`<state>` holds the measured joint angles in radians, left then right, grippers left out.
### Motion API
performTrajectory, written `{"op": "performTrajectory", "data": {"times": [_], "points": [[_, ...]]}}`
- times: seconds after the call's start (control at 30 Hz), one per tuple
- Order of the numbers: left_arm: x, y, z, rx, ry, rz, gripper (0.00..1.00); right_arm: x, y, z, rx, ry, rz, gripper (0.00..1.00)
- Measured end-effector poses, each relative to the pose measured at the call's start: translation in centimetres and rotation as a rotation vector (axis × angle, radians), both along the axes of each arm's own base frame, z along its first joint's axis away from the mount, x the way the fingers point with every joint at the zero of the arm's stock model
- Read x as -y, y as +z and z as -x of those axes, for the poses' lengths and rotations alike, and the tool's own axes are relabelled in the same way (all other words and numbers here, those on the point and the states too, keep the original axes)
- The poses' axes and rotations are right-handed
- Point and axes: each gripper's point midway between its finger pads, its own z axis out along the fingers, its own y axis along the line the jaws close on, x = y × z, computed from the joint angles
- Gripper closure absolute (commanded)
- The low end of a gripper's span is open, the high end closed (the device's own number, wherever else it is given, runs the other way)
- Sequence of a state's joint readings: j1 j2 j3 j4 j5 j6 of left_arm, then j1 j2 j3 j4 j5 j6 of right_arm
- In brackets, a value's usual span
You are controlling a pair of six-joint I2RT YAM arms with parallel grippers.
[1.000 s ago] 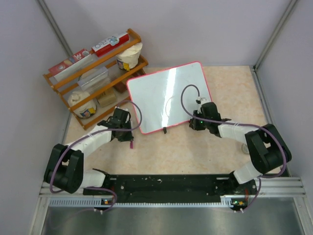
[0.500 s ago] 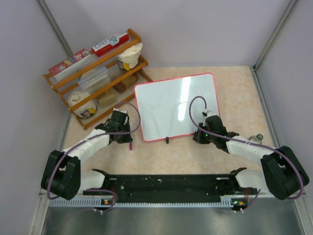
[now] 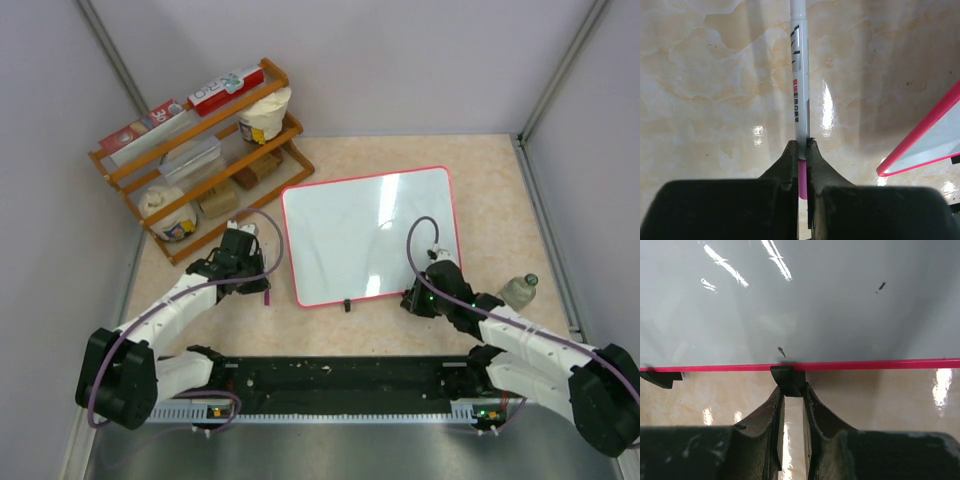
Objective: Write a sentence on the whiteboard
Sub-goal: Move the whiteboard stand to the center of the board, then pass from the left arm to the right
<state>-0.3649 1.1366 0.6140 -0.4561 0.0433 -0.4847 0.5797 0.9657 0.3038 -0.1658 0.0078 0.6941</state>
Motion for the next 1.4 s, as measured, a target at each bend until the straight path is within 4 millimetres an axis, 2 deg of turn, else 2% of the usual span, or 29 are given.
{"op": "performTrajectory", "data": {"times": [0.07,0.13,0.17,0.27,0.33,0.37,0.43,0.6,0.83,1.03,1.13,1.3,1.4], "points": [[0.0,0.0,0.0,-0.002,-0.002,0.002,1.00,0.4,0.0,0.5,-0.011,-0.021,-0.001,0.99],[0.1,0.0,0.1,-0.002,-0.003,0.004,1.00,0.6,0.0,0.7,-0.021,-0.034,-0.001,0.82],[0.1,0.0,0.1,-0.003,-0.003,0.003,1.00,0.7,0.0,0.8,-0.025,-0.041,0.000,0.63],[0.0,0.0,0.2,-0.008,-0.003,0.001,1.00,0.8,0.1,1.2,-0.038,-0.050,-0.006,0.39],[-0.1,0.0,0.4,-0.011,-0.003,0.000,1.00,0.8,0.5,1.2,-0.036,-0.051,-0.014,0.31],[-0.1,0.1,0.5,-0.011,-0.003,0.000,1.00,0.8,0.8,1.2,-0.033,-0.047,-0.015,0.22],[-0.1,0.4,0.6,-0.009,-0.003,0.001,1.00,1.0,1.1,1.5,-0.042,-0.041,-0.001,0.13],[-0.1,1.8,0.6,0.008,-0.004,0.008,1.00,1.5,2.2,2.4,-0.053,-0.002,0.033,0.07],[0.6,5.7,-0.2,0.080,-0.053,0.040,1.00,-0.4,8.3,1.4,0.063,0.119,-0.033,0.05],[2.7,9.9,-0.4,0.175,-0.172,0.131,1.00,-3.5,14.7,0.3,0.194,0.244,-0.166,0.05],[4.4,12.5,0.1,0.240,-0.260,0.193,1.00,-5.7,17.1,-0.3,0.244,0.305,-0.265,0.08],[7.2,16.6,1.7,0.353,-0.414,0.279,1.00,-9.6,19.8,-1.3,0.269,0.397,-0.450,0.12],[8.5,18.4,2.3,0.399,-0.482,0.316,1.00,-11.8,21.6,-2.0,0.288,0.443,-0.572,0.15]]}}
